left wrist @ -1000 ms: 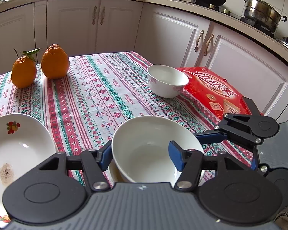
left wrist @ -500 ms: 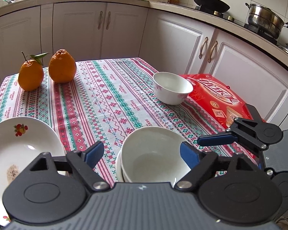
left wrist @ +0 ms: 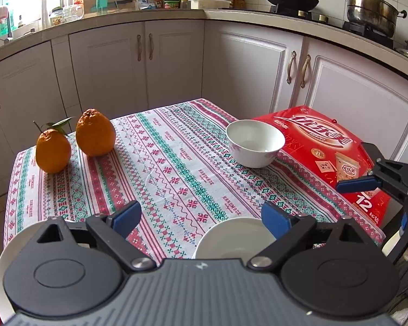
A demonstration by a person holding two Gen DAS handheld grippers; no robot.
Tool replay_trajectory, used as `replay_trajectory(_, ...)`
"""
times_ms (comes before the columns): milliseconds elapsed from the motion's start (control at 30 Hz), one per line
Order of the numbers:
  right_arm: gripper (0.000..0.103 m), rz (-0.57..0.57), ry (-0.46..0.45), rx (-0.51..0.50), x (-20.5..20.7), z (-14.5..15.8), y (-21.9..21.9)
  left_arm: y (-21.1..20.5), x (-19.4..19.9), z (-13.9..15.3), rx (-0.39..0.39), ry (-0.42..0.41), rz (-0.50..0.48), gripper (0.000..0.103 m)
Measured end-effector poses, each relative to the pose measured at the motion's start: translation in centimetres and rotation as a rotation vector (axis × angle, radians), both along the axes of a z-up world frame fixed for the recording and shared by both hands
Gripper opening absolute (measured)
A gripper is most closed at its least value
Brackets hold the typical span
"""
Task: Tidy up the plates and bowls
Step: 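Open the left gripper and withdraw it from the nested bowls, then move the left gripper to the rim of a pink-patterned white bowl and close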
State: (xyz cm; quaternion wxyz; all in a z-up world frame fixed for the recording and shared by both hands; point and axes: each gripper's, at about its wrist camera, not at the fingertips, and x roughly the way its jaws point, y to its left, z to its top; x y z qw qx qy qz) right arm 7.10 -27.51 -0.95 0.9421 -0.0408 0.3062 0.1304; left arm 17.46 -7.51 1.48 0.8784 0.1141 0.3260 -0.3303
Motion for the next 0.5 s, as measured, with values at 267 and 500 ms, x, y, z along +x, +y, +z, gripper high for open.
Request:
replay_trajectory(267,0.103,-0.128,0.001,-0.055,1.9,-1.2,-3.6,-4.2,2.5,0.3,0.029,-0.004,-0.099,0.095)
replay_trajectory(500,0.103,-0.155,0.002,-0.097,4.9,-2.5,-5.6,-9.1,6.0,-0.3,0.075,0.023,-0.180,0.094)
